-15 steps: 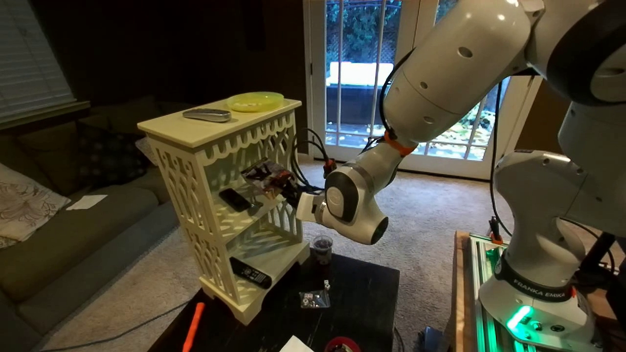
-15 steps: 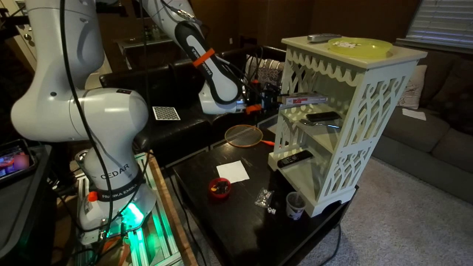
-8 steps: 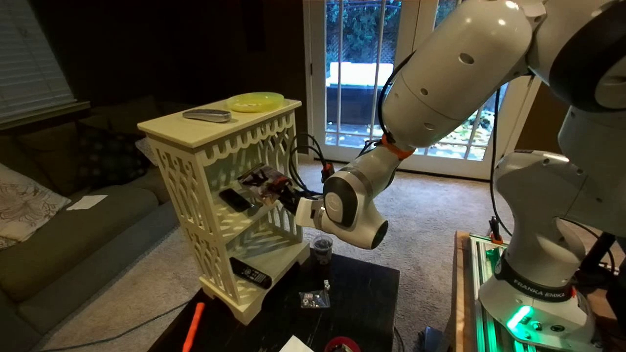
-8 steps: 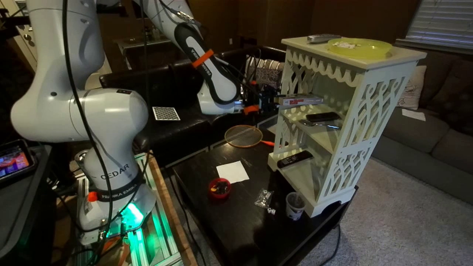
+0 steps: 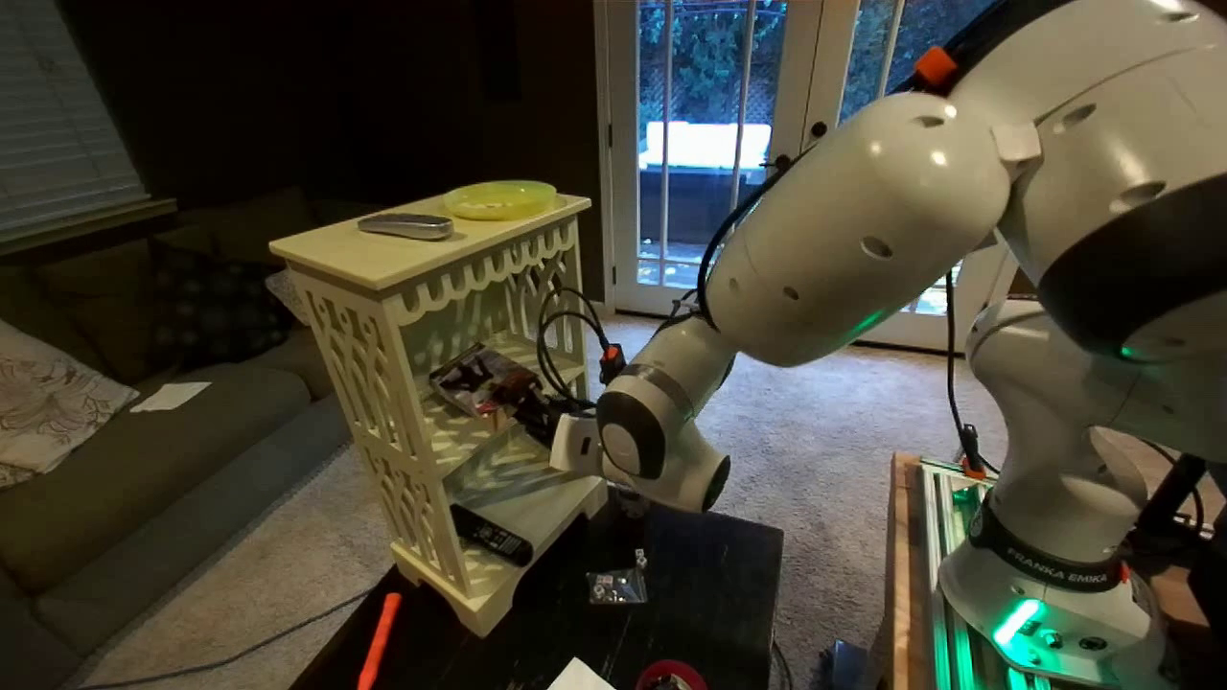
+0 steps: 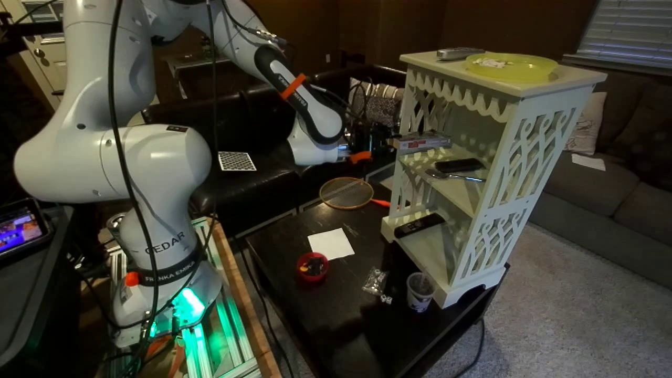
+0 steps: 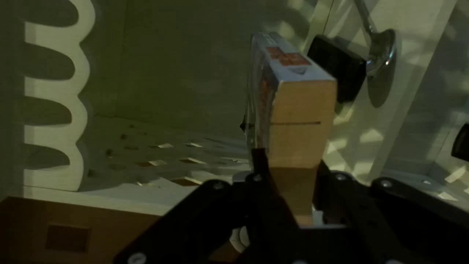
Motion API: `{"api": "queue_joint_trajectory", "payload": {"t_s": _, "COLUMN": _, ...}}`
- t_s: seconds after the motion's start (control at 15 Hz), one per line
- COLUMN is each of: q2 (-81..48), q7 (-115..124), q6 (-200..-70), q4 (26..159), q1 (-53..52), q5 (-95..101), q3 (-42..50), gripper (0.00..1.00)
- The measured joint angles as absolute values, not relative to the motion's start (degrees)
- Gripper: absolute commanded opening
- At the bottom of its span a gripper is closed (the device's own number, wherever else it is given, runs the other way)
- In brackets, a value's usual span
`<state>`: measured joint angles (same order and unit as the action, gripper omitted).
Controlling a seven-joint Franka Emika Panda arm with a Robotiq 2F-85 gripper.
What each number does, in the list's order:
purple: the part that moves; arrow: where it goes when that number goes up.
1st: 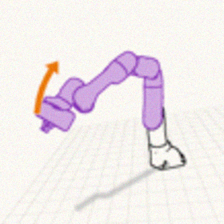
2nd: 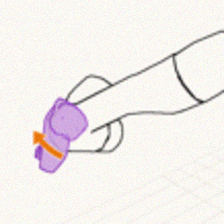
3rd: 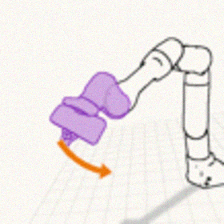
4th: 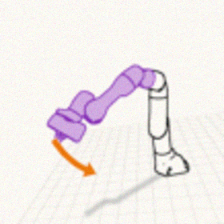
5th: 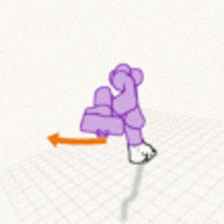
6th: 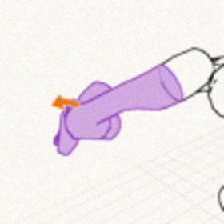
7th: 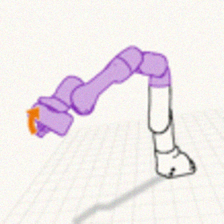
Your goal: Put the book on the middle shelf
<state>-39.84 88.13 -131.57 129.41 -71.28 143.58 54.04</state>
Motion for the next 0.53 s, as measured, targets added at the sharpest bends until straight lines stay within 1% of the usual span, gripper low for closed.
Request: {"api": "queue_joint_trajectory", "payload": {"t_s": 0.53, "q2": -56.1, "q7": 100.1, "q6": -137.3, "q4": 119.2, "q1": -70.5, "q5": 143.6, "q3": 56.6, "gripper": 0.07}}
